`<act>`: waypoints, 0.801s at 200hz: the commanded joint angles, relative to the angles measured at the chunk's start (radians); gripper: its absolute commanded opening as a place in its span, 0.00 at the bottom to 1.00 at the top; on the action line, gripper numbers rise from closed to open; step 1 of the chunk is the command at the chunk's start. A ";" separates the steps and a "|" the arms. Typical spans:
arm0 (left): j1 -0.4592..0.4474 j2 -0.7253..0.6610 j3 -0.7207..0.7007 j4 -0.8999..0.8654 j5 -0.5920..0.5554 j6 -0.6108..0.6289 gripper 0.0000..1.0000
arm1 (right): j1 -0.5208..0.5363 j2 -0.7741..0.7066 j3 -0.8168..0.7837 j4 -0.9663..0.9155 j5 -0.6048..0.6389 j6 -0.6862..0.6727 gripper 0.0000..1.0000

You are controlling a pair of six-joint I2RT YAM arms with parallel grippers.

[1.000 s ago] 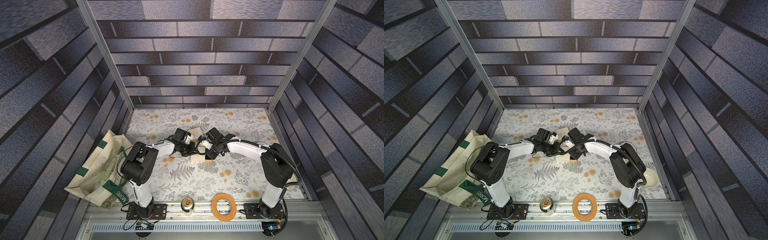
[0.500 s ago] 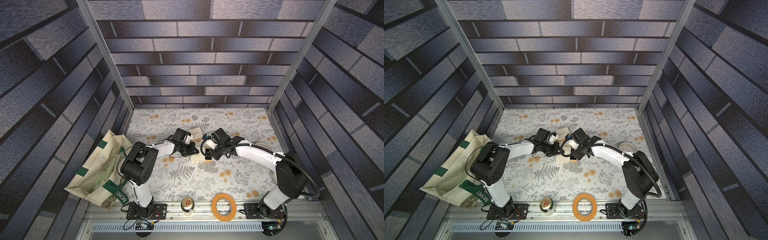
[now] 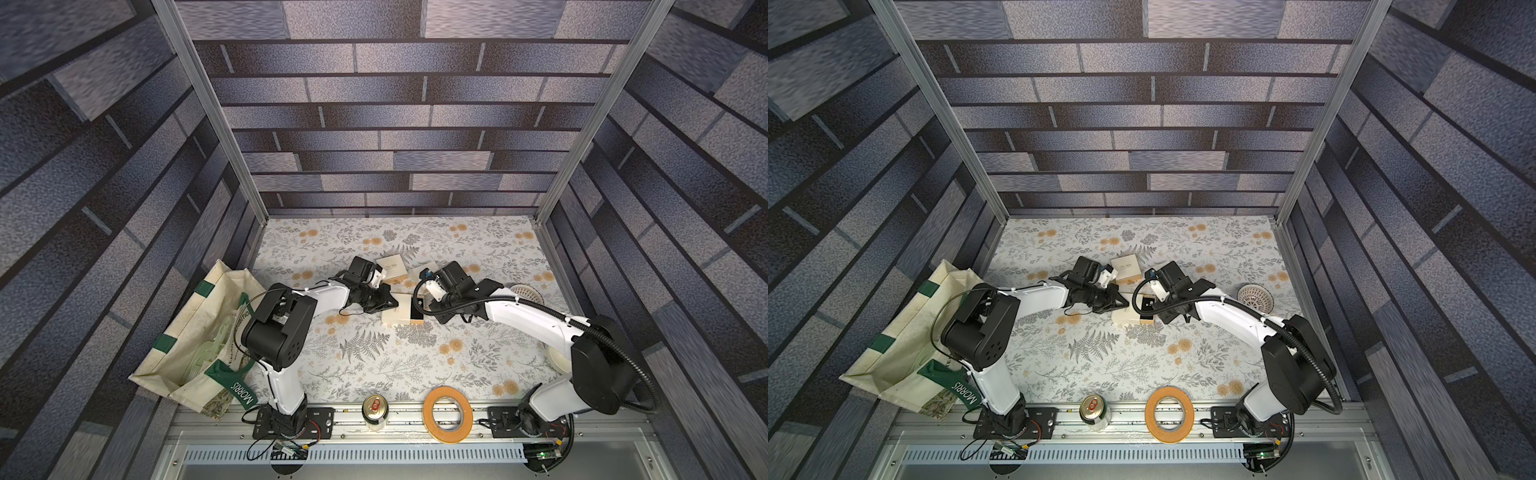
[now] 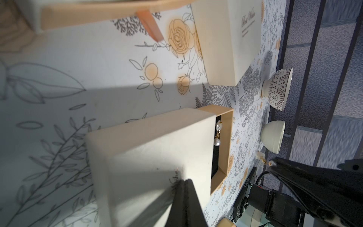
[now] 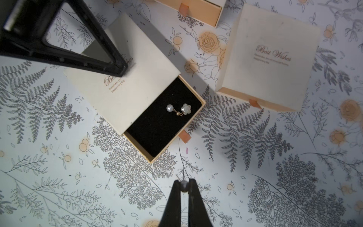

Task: Take out the earrings from the drawer-style jewelry box
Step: Place the earring at the center of the board.

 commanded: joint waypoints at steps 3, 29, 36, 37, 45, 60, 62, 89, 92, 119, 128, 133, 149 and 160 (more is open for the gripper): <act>-0.004 0.069 -0.040 -0.115 -0.096 0.002 0.00 | -0.019 0.033 -0.010 -0.022 0.006 0.055 0.00; -0.003 0.070 -0.036 -0.118 -0.096 0.004 0.00 | -0.036 0.076 -0.008 -0.011 -0.017 0.073 0.00; -0.003 0.070 -0.036 -0.118 -0.096 0.003 0.00 | -0.038 0.092 -0.003 -0.012 -0.018 0.078 0.00; -0.004 0.070 -0.036 -0.118 -0.096 0.003 0.00 | -0.037 0.094 -0.003 -0.011 -0.020 0.078 0.00; -0.004 0.072 -0.035 -0.117 -0.096 0.004 0.00 | -0.041 0.112 0.002 -0.012 -0.023 0.081 0.00; -0.004 0.074 -0.037 -0.116 -0.096 0.003 0.00 | -0.043 0.141 0.006 -0.012 -0.024 0.082 0.00; -0.004 0.074 -0.036 -0.116 -0.096 0.004 0.00 | -0.044 0.144 0.008 -0.011 -0.024 0.082 0.00; -0.004 0.077 -0.037 -0.113 -0.096 0.003 0.00 | -0.046 0.174 0.011 -0.003 -0.037 0.084 0.00; -0.004 0.077 -0.037 -0.113 -0.096 0.002 0.00 | -0.046 0.176 0.011 0.000 -0.038 0.085 0.00; -0.004 0.077 -0.038 -0.111 -0.097 0.001 0.00 | -0.046 0.182 0.010 0.005 -0.046 0.091 0.00; -0.004 0.078 -0.038 -0.110 -0.097 0.000 0.00 | -0.046 0.180 0.008 0.007 -0.044 0.093 0.00; -0.004 0.078 -0.038 -0.111 -0.097 0.000 0.00 | -0.046 0.178 0.006 0.009 -0.041 0.093 0.00; -0.004 0.080 -0.038 -0.110 -0.100 0.000 0.00 | -0.046 0.174 0.002 0.011 -0.037 0.095 0.03; -0.004 0.081 -0.038 -0.112 -0.103 0.000 0.00 | -0.046 0.174 0.002 0.008 -0.035 0.097 0.05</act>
